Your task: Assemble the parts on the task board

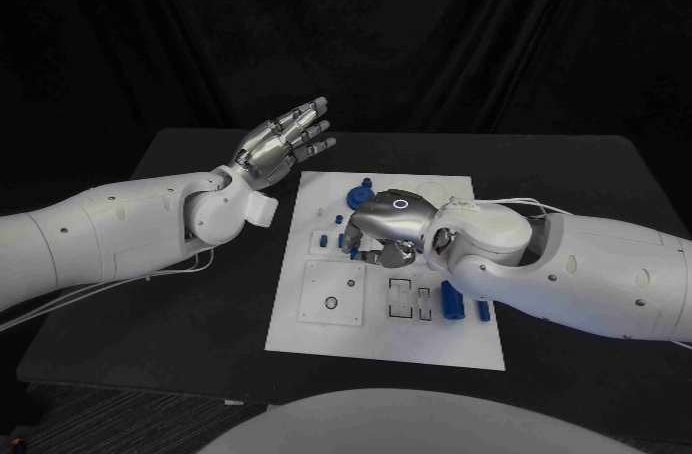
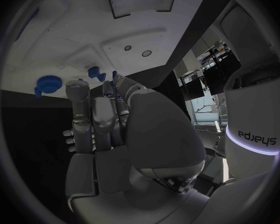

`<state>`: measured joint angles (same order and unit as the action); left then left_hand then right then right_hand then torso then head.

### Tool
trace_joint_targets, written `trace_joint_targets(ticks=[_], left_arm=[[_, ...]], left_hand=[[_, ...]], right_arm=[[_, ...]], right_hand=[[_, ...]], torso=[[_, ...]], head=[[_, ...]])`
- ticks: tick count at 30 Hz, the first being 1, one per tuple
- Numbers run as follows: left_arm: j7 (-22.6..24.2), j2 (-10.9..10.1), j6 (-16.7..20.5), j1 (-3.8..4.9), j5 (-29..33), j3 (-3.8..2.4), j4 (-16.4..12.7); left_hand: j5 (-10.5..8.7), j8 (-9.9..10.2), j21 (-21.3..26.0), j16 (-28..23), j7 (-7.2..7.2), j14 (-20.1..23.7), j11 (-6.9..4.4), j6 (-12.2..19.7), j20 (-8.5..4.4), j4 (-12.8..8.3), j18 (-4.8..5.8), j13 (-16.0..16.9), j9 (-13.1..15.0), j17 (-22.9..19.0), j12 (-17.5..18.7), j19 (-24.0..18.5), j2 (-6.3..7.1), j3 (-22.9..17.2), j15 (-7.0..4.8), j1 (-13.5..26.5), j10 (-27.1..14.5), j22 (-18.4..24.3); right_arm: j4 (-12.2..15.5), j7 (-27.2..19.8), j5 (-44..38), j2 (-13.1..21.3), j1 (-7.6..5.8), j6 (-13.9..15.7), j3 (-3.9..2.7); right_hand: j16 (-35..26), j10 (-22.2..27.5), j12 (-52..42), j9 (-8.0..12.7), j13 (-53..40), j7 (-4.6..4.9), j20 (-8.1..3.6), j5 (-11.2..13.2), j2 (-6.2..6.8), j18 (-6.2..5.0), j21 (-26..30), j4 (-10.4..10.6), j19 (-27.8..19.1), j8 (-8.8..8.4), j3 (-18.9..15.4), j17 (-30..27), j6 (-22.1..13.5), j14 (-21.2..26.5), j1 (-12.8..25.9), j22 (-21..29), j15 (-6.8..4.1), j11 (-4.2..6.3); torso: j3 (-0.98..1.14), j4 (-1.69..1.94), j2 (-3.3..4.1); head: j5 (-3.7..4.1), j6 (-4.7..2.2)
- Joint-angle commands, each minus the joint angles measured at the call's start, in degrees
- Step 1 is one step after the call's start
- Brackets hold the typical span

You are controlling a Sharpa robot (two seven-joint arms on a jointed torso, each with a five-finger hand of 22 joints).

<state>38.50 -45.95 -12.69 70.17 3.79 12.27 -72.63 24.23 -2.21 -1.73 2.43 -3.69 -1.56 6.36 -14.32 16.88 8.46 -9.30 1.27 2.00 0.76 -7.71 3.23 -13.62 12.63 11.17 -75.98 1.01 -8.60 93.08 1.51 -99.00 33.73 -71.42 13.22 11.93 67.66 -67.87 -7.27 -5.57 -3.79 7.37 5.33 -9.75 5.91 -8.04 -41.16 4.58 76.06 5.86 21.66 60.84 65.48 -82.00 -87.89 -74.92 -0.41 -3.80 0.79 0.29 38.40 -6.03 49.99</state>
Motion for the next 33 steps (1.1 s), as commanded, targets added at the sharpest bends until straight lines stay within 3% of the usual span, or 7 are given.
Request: trace_joint_targets(ticks=[1, 7, 15, 20, 33], left_arm=[[0.58, 0.13, -0.85, -0.04, 0.37, -0.06, -0.16], [0.59, 0.12, -1.02, -0.04, 0.37, -0.06, -0.1], [0.5, 0.07, -1.26, -0.04, 0.37, -0.06, -0.14], [0.4, -0.03, -1.26, -0.05, 0.37, -0.06, -0.18], [0.19, 0.17, -1.58, -0.06, 0.37, -0.06, -0.04]], left_hand=[[-0.25, -0.07, -0.2, 0.31, 0.27, -0.02, 0.31, -0.03, -0.07, 0.08, 0.25, 0.08, -0.01, 0.07, -0.27, 0.43, -0.07, 0.14, 0.39, 0.51, -0.02, 0.08], [-1.14, -0.06, -0.18, 0.39, 0.55, 0.02, 0.53, 0.18, -0.07, 0.89, 0.37, 0.06, -0.03, 0.07, -0.25, 0.46, -0.25, 0.61, 0.55, 1.19, -0.1, 0.19], [-1.18, -0.07, -0.17, 0.39, 0.54, 0.02, 0.53, 0.15, -0.07, 0.92, 0.38, 0.06, -0.03, 0.07, -0.24, 0.44, -0.25, 0.63, 0.55, 1.21, -0.11, 0.25], [-1.24, -0.07, -0.16, 0.39, 0.54, 0.02, 0.53, 0.16, -0.07, 0.96, 0.38, 0.06, -0.03, 0.07, -0.23, 0.44, -0.26, 0.65, 0.55, 1.24, -0.11, 0.25], [-0.76, -0.06, -0.16, 0.45, 0.52, 0.03, 0.54, 0.26, -0.07, 0.84, 0.44, 0.05, -0.04, 0.08, -0.25, 0.46, -0.38, 0.56, 0.6, 0.94, -0.15, 0.29]], right_arm=[[-0.07, 0.55, -0.23, -0.11, 0.31, -0.63, -0.05], [-0.12, 0.4, -0.23, -0.42, 0.71, -0.69, -0.05], [-0.14, 0.32, -0.23, -0.88, 1.69, -1.04, -0.05], [-0.63, 0.37, -0.23, -1.25, 2.21, -1.8, -0.05], [-1.51, 0.33, -0.23, -1.85, 3.37, -2.63, -0.05]], right_hand=[[-0.25, -0.04, 0.29, 0.05, -0.05, 0.18, -0.09, -0.39, 0.34, -0.04, 0.38, 0.02, -0.36, -0.37, 0.34, -0.14, -0.3, 0.46, 0.12, -4.36, -0.08, -0.42], [-0.25, -0.04, 0.3, 0.06, -0.05, 0.18, -0.08, -0.4, 0.35, -0.03, 0.34, 0.01, -0.35, -0.38, 0.36, -0.14, -0.31, 0.46, 0.13, -4.37, -0.08, -0.43], [0.93, -0.02, 0.4, 0.11, -0.07, 0.22, -0.06, -0.47, 0.42, 0.26, -1.44, -0.13, 0.18, -0.52, 0.55, 1.33, -0.43, -0.04, 0.16, -4.77, -0.05, -0.46], [0.96, -0.03, 0.41, 0.12, -0.07, 0.22, -0.06, -0.49, 0.43, 0.26, -1.45, -0.17, 0.19, -0.54, 0.59, 1.35, -0.43, -0.07, 0.15, -4.78, -0.05, -0.46], [0.81, -0.04, 0.45, 0.14, -0.08, 0.23, -0.05, -0.51, 0.49, 0.22, -1.21, -0.29, 0.12, -0.59, 0.68, 1.11, -0.46, -0.02, 0.1, -4.74, -0.04, -0.46]], torso=[[0.01, 0.01, 0.02], [0.0, -0.17, 0.04], [0.03, 0.02, 0.01], [0.04, -0.12, 0.03], [0.03, -0.03, -0.03]], head=[[-0.11, 0.01], [-0.22, 0.01], [0.03, 0.01], [-0.02, 0.01], [0.21, 0.01]])
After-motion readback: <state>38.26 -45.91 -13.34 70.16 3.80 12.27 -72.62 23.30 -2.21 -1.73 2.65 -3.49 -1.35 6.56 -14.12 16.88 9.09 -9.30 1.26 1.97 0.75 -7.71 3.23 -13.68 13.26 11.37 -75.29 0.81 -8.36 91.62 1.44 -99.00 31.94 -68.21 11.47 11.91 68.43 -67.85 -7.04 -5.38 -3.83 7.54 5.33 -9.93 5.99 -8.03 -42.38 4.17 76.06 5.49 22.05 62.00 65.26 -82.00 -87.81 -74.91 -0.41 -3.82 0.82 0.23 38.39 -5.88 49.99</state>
